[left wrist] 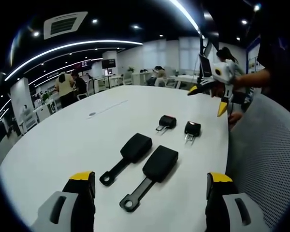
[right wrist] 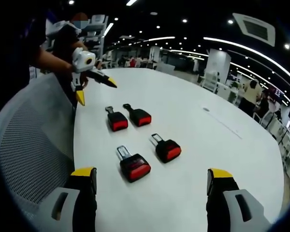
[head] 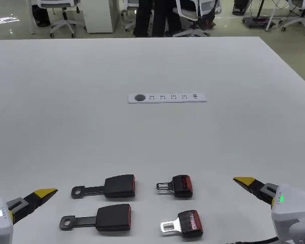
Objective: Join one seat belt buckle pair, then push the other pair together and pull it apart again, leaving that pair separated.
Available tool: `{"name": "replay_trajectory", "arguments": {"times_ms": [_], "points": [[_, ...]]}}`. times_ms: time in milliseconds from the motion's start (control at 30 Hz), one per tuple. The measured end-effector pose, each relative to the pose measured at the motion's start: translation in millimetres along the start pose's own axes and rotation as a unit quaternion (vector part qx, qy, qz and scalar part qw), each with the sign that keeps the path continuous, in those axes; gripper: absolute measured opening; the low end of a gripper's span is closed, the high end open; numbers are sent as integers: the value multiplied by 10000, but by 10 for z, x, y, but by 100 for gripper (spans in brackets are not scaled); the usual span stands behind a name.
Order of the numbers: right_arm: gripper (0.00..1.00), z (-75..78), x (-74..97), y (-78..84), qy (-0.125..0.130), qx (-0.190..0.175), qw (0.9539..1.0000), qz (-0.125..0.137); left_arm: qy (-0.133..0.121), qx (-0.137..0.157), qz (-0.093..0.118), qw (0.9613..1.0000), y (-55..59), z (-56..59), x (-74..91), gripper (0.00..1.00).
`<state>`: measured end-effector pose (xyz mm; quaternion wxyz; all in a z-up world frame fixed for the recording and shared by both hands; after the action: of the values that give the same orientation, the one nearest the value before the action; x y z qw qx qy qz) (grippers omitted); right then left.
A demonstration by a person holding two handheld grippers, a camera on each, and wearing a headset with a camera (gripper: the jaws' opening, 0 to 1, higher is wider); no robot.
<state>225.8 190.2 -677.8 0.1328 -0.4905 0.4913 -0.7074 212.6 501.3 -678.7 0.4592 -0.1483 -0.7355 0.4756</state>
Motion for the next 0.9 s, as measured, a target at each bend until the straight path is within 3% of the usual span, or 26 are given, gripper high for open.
{"name": "replay_trajectory", "arguments": {"times_ms": [233, 333, 567, 900], "points": [[95, 53, -4, -7, -87, 66, 9999, -67, 91, -115, -34, 9999, -27, -39, -52, 95], [89, 79, -9, -9, -172, 247, 9995, -43, 155, -242, -98, 9995, -92, -41, -101, 94], [81, 119, -38, -19, -265, 373, 9989, 30, 364, -420, -204, 9982, -101, -111, -186, 85], [70, 46, -167, -20, -750, 797, 9939, -101, 852, -929, -539, 9906, -128, -131, -402, 69]]}}
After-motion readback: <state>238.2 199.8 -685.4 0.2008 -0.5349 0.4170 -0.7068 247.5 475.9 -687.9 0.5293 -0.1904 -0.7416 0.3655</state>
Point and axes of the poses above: the centre of the closed fingertips' face, and the gripper's own axes: x roughly backward along the fingers, z roughly to its right, y roughly out of its underside, the point moved 4 cm from there along x, roughly backward along the fingers, and after that the axes turned 6 degrees about -x, right-handed, at the moved point
